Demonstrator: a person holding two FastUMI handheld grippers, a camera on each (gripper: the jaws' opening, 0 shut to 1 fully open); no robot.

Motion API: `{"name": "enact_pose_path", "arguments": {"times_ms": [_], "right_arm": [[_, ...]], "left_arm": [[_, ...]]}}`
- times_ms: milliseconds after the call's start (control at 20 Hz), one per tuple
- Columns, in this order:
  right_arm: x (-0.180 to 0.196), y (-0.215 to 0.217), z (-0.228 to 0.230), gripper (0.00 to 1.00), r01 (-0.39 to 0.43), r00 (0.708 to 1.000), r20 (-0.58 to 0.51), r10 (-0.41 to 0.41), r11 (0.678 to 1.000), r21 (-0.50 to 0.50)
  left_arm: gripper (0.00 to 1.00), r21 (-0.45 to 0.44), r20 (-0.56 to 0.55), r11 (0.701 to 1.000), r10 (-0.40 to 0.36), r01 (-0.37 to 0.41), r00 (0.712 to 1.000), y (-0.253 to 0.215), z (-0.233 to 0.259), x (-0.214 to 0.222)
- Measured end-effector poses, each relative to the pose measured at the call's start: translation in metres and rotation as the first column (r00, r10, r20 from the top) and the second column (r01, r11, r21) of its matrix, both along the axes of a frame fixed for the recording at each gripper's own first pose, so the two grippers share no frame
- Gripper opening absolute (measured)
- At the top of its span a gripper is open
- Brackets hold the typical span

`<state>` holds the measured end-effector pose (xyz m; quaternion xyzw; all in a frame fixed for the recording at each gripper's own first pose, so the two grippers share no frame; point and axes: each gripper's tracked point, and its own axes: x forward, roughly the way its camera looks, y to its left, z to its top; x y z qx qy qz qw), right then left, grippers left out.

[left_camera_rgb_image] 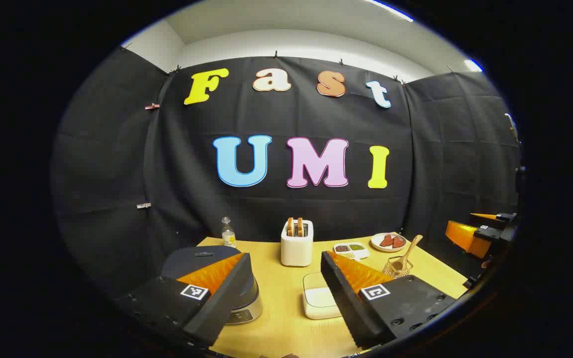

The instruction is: Close the left gripper, press the button to open the rice cooker; take a wooden spoon from the chopstick holder with the right hand, scoop a spoonful of rice and pour it into the rice cooker, then put the wooden spoon back into the chopstick holder.

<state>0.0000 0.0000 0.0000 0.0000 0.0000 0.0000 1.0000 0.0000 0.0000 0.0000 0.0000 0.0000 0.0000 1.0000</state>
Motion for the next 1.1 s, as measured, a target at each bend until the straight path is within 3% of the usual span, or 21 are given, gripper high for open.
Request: {"name": "enact_pose_path", "arguments": {"times_ms": [700,1100], "right_arm": [[0.009,-0.008,-0.006,0.98,0.002,1.000,-0.026,-0.003,1.000,-0.015],[0.023,-0.007,-0.001,0.98,-0.016,1.000,-0.007,0.016,1.000,0.011]], "left_arm": [[0.96,-0.004,-0.020,1.000,-0.030,0.030,0.999,-0.014,-0.005,0.012],[0.95,0.010,0.010,1.000,0.019,-0.019,1.000,-0.003,0.009,0.012]]}}
